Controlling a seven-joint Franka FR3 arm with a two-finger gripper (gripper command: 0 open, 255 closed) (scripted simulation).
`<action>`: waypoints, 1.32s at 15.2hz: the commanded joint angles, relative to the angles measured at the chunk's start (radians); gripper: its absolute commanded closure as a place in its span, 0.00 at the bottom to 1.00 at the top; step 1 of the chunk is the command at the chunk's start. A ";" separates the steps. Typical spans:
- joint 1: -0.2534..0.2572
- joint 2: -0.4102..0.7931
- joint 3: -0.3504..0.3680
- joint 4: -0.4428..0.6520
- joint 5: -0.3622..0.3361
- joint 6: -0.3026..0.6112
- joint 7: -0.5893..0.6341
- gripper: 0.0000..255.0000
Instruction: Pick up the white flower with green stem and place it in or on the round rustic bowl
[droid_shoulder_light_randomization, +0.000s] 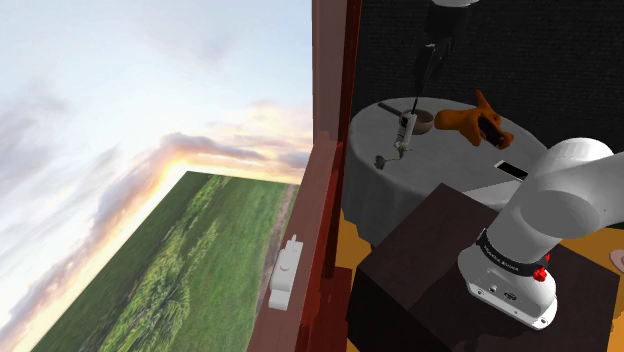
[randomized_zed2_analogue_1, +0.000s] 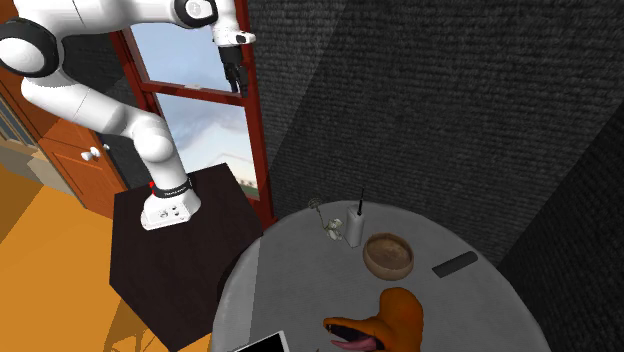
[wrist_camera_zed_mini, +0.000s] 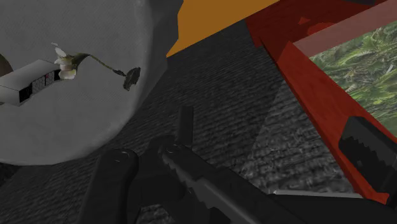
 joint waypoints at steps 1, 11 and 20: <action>0.000 0.000 0.000 0.000 0.000 0.000 0.000 0.00; -0.030 0.190 -0.146 -0.131 -0.063 0.325 -0.151 0.00; -0.034 0.491 -0.274 -0.123 -0.053 0.616 -0.309 0.00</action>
